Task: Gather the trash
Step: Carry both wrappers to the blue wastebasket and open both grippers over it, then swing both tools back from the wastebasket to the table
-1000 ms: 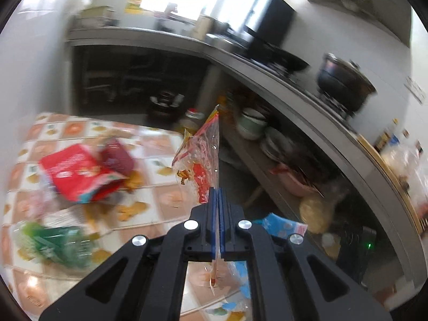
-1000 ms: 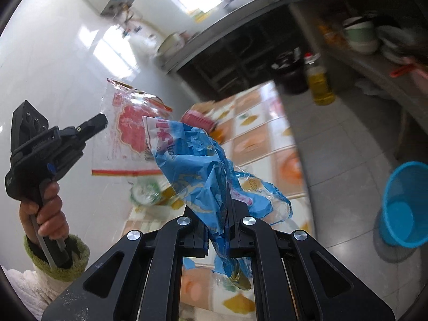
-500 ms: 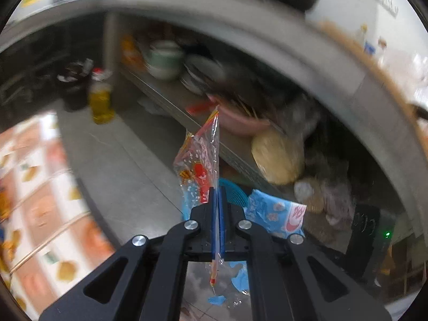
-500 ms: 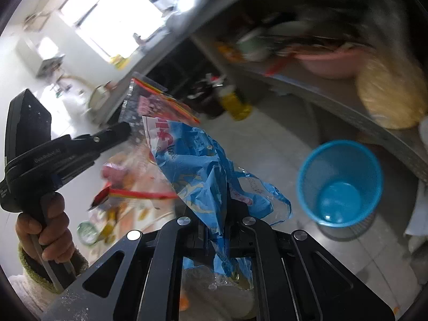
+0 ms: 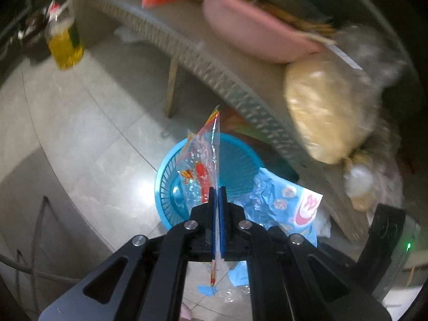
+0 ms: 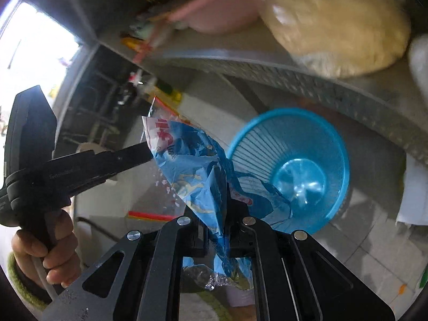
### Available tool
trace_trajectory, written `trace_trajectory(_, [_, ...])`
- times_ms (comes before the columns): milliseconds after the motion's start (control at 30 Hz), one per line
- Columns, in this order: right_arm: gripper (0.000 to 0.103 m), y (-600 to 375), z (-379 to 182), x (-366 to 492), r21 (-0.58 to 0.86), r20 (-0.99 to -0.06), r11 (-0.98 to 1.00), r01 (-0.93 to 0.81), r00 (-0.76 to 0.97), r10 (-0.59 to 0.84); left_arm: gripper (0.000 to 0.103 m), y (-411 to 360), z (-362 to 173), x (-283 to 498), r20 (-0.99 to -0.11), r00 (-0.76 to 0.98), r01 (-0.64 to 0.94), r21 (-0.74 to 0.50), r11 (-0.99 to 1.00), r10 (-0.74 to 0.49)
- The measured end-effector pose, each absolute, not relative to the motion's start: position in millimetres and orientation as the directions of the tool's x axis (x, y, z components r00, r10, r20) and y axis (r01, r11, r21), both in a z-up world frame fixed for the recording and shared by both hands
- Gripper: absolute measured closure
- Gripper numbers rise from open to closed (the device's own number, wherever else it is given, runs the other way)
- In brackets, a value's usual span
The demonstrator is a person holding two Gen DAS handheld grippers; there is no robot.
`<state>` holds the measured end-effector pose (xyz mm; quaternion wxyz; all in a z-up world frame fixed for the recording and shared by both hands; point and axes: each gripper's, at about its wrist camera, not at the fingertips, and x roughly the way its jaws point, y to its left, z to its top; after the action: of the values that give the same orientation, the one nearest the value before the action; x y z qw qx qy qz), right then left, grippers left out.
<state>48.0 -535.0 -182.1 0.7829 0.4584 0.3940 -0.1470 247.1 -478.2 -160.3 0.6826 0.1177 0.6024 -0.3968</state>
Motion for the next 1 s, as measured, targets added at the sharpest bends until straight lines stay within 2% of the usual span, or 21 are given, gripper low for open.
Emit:
trace_trajectory(200, [0.094,-554.2,-229.4,67.9,0.579,-0.791,0.494,0.649,0.594,0.146,0.100,-492.5,-213.7,268.7,-0.936,-0.079,0.619,-0.316,0.719,-0.343])
trace_trajectory(267, [0.087,-560.3,-241.6,75.4,0.566,-0.803,0.489,0.664,0.579,0.143,0.096,-497.1,-222.6,272.0,-0.943,-0.070,0.618,-0.296,0.728,-0.325])
trace_trajectory(300, [0.081,-561.1,-248.7,78.2,0.553,-0.813,0.493,0.672,0.565,0.142,0.089,-499.6,-225.9,273.2,-0.946,-0.066,0.619,-0.288,0.730,-0.317])
trace_trajectory(333, [0.069,-560.9,-253.4,81.6,0.538,-0.823,0.497,0.681,0.551,0.138,0.085,-502.4,-228.7,273.4,-0.948,-0.061,0.621,-0.281,0.732,-0.313])
trace_trajectory(367, [0.062,-559.7,-259.4,85.3,0.525,-0.832,0.507,0.684,0.537,0.137,0.080,-501.7,-228.7,273.2,-0.948,-0.055,0.622,-0.278,0.732,-0.314])
trace_trajectory(433, [0.061,-556.7,-264.1,89.6,0.507,-0.843,0.526,0.683,0.520,0.139,0.073,-501.2,-226.3,272.0,-0.943,-0.042,0.626,-0.281,0.727,-0.329])
trace_trajectory(467, [0.057,-554.7,-267.2,92.0,0.494,-0.851,0.536,0.685,0.506,0.138,0.070,-500.5,-224.2,271.2,-0.943,-0.039,0.631,-0.281,0.723,-0.332])
trace_trajectory(600, [0.051,-550.6,-268.9,92.2,0.463,-0.866,0.562,0.685,0.485,0.122,0.070,-500.8,-215.2,267.0,-0.942,-0.025,0.652,-0.268,0.709,-0.334])
trace_trajectory(667, [0.044,-550.3,-268.9,89.1,0.441,-0.875,0.572,0.691,0.473,0.102,0.070,-498.9,-205.8,264.0,-0.939,-0.019,0.657,-0.270,0.704,-0.342])
trace_trajectory(833, [0.043,-555.6,-268.3,82.4,0.414,-0.887,0.562,0.716,0.457,0.072,0.070,-493.4,-177.9,256.7,-0.936,0.006,0.675,-0.256,0.692,-0.351])
trace_trajectory(1000, [0.043,-551.6,-260.5,73.4,0.401,-0.887,0.561,0.724,0.461,0.040,0.061,-479.7,-133.4,244.7,-0.921,0.043,0.708,-0.246,0.662,-0.387])
